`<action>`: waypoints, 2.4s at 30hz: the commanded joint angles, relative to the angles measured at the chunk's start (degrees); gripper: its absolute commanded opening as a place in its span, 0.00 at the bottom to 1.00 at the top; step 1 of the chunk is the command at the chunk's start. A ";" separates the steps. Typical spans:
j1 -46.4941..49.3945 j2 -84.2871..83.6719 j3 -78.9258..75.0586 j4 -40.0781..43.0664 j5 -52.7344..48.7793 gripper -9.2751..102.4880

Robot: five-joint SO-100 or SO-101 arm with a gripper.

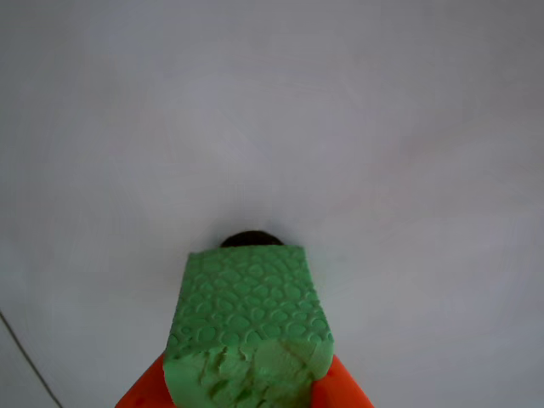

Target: Grasp the colored block, Place it on the black dot, and then return the arm to the default position.

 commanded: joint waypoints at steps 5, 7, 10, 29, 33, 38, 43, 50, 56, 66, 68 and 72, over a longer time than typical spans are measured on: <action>-0.09 0.53 -2.81 0.18 1.32 0.08; -0.09 0.53 -2.81 0.26 1.32 0.08; 0.18 0.44 -2.81 0.18 1.41 0.08; 1.67 0.18 -2.11 0.79 0.26 0.26; 1.85 0.35 -2.02 0.88 0.09 0.27; 1.67 1.93 0.35 -0.18 0.09 0.31; 0.97 3.08 1.32 0.00 -0.79 0.38; 0.44 14.85 15.29 -5.36 -0.62 0.48; -2.20 34.10 36.91 -11.78 -1.41 0.48; -8.70 76.82 79.98 -20.92 -1.67 0.15; -8.53 84.64 86.66 -22.50 -1.67 0.08; -6.86 99.32 99.14 -26.46 -3.25 0.08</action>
